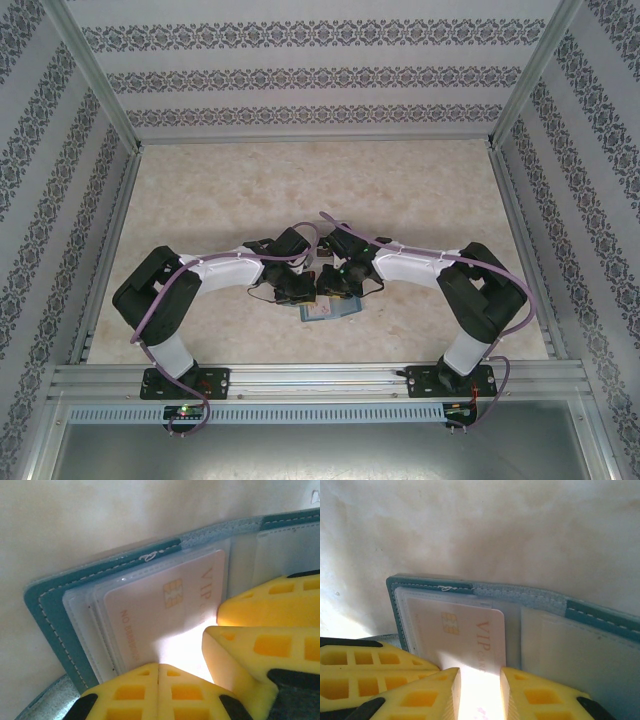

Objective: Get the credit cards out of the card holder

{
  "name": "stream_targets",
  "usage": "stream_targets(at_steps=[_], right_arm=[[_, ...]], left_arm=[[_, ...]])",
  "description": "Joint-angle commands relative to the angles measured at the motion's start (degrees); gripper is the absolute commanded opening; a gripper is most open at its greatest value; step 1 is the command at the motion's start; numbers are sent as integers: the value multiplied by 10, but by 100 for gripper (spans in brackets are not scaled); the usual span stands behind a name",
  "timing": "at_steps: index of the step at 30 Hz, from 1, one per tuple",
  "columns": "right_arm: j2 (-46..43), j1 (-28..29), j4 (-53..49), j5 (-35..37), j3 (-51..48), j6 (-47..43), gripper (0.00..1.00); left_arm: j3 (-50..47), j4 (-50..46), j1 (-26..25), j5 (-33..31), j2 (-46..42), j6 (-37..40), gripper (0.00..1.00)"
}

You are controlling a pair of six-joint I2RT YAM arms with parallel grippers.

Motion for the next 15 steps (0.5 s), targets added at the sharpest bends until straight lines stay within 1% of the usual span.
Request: stream_targets(at_steps=[1,9,11,15], right_arm=[[13,-4,-12,9,-11,-4,29],[4,-5,-34,37,-5,-9,29],[-2,-4,-34,37,-6,-8,27],[-20,-4,-27,32,-9,-2,21]], left_arm=[[0,-11,-7,-14,-1,3,0],[0,-15,-7,-16,-6,3,0],[0,-15,-7,-15,-6,3,0],[0,-16,-7,-18,-7,2,0]])
